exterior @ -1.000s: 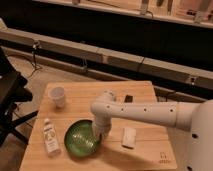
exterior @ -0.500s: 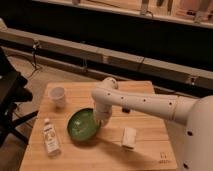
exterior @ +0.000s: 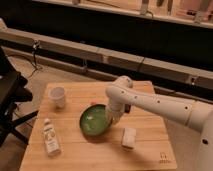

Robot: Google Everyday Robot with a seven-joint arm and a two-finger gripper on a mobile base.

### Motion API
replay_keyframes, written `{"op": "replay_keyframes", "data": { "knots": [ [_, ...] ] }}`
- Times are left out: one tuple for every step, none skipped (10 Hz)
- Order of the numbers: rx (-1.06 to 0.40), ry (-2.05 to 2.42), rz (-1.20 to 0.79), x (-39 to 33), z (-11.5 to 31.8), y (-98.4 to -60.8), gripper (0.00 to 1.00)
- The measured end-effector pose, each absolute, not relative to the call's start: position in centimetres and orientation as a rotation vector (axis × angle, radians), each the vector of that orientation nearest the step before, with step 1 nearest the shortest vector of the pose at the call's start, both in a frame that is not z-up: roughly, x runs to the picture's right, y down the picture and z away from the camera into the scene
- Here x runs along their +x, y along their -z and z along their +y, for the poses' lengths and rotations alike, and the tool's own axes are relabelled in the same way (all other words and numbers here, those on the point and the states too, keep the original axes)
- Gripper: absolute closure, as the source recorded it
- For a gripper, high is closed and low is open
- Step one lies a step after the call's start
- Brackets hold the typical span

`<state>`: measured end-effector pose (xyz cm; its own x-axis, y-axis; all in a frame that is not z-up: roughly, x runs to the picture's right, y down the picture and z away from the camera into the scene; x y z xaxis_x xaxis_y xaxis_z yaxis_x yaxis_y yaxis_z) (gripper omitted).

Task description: Drag the ceramic bowl in a circle

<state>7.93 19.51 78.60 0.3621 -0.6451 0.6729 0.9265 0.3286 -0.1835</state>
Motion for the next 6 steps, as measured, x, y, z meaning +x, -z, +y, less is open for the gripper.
{"op": "replay_keyframes", "data": {
  "knots": [
    [-0.619,1.066,-0.526,9.2,20.7,-77.6,0.92],
    [-0.621,1.06,-0.524,9.5,22.0,-76.5,0.92],
    [-0.62,1.07,-0.528,9.3,22.8,-75.9,0.92],
    [-0.618,1.078,-0.531,8.7,23.2,-75.6,0.92],
    [-0.617,1.086,-0.531,7.8,23.1,-75.6,0.92],
    [-0.613,1.089,-0.531,7.2,22.7,-76.0,0.92]
  ]
}}
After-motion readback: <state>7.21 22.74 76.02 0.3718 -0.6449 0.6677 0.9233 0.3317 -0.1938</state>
